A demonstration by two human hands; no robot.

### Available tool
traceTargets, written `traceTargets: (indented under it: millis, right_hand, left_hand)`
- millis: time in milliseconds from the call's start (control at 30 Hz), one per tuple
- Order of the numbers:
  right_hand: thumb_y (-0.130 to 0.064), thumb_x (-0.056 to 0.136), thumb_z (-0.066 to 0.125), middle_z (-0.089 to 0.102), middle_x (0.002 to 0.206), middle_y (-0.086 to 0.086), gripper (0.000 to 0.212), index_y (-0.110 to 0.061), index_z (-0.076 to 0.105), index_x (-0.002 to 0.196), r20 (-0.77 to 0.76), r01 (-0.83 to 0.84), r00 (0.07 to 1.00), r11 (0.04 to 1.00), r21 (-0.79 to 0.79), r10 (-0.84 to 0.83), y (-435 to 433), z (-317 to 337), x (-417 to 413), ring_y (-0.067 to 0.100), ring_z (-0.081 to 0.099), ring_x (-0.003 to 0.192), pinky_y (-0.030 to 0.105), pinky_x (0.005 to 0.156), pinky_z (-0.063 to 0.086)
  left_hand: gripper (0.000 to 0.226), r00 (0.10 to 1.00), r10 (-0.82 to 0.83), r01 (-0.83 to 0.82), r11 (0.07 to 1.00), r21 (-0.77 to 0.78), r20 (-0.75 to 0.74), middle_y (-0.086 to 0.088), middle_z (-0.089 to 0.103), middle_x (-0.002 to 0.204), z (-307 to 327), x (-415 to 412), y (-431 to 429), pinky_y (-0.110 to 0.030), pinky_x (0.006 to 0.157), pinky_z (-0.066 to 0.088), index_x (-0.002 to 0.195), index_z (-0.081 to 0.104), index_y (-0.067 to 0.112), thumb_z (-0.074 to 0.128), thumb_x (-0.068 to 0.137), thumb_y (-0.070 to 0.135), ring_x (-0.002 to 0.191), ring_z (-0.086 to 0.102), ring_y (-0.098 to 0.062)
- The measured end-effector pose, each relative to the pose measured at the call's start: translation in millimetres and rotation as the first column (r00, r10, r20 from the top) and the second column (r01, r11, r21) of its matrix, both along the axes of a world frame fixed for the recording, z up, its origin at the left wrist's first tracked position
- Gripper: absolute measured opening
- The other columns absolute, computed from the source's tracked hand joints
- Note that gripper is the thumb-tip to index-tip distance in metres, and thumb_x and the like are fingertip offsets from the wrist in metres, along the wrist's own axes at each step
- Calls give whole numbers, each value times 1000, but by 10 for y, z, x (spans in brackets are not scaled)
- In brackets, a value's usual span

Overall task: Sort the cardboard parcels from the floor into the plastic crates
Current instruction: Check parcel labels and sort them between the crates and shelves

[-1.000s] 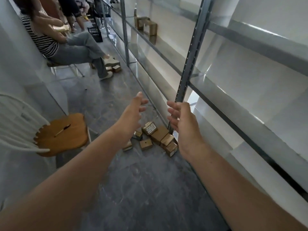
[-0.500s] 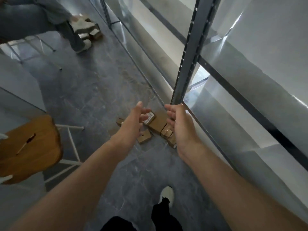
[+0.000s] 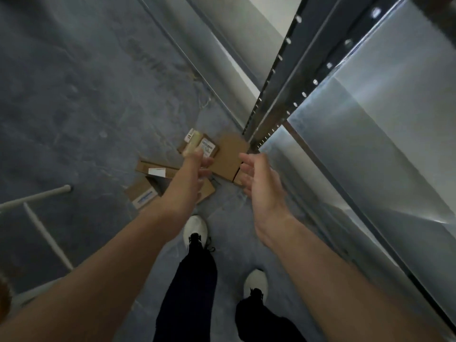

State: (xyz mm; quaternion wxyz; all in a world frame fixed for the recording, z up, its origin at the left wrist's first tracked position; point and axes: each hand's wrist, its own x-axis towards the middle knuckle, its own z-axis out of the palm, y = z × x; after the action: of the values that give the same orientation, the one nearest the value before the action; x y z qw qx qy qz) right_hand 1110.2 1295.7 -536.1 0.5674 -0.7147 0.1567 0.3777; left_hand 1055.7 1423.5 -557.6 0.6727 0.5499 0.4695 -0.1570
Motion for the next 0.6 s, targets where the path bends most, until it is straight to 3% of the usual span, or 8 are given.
traceTargets:
  millis: [100,200,233,367,467,533,600]
  right_hand:
    - [-33,112,44,70,106,-19,29,-36,71,104,-43,25,999,999,-26,-26,191,-655,142,6,64,112,23,87,45]
    - [-39,111,45,63,146,-4,41,-24,66,143,-111,71,991,996,-49,-76,309,-1238,219,15,55,138,31,106,43]
    - [-40,110,47,60,150,-3,43,-23,64,146,-134,80,987,995,-55,-87,316,-1411,241,16,53,142,32,106,42]
    - [-39,110,50,69,129,0,27,-25,71,120,-171,7,985,994,-106,-25,360,-2345,394,22,61,128,26,87,44]
    - [-40,111,49,71,124,2,26,-25,70,104,-153,-39,988,990,-139,17,388,-3029,513,17,63,116,28,84,45]
    - [-46,108,50,70,118,-5,27,-28,71,108,-151,-53,988,983,-173,27,418,-3384,571,14,62,114,30,89,47]
    - [-55,100,50,72,126,0,44,-26,73,124,-163,-75,986,978,-193,43,438,-3734,603,22,64,122,40,102,50]
  left_hand:
    - [55,999,-24,23,999,-26,-35,-5,57,141,-571,209,193,-49,121,26,128,62,27,26,103,60,137,45,-25]
    - [51,998,-27,27,1000,-10,-53,1,61,130,-1147,427,328,-37,111,33,120,65,26,27,105,58,118,55,-14]
    - [51,998,-26,27,1000,3,-57,1,63,128,-1329,480,350,-37,111,34,118,66,25,28,105,57,110,57,-10]
    - [50,992,-52,56,998,25,-118,-2,64,128,-2262,688,485,-44,106,37,107,66,26,30,103,60,97,56,-8]
    - [56,988,-64,65,998,3,-141,-6,63,128,-2864,782,593,-46,107,38,114,66,24,30,101,65,114,56,-21]
    - [59,985,-63,62,998,-15,-161,-7,62,130,-3236,834,616,-51,112,37,119,66,23,30,100,66,123,54,-27]
    - [57,983,-88,85,996,-27,-163,-7,60,134,-3599,888,605,-51,114,35,121,64,23,29,102,63,125,53,-27]
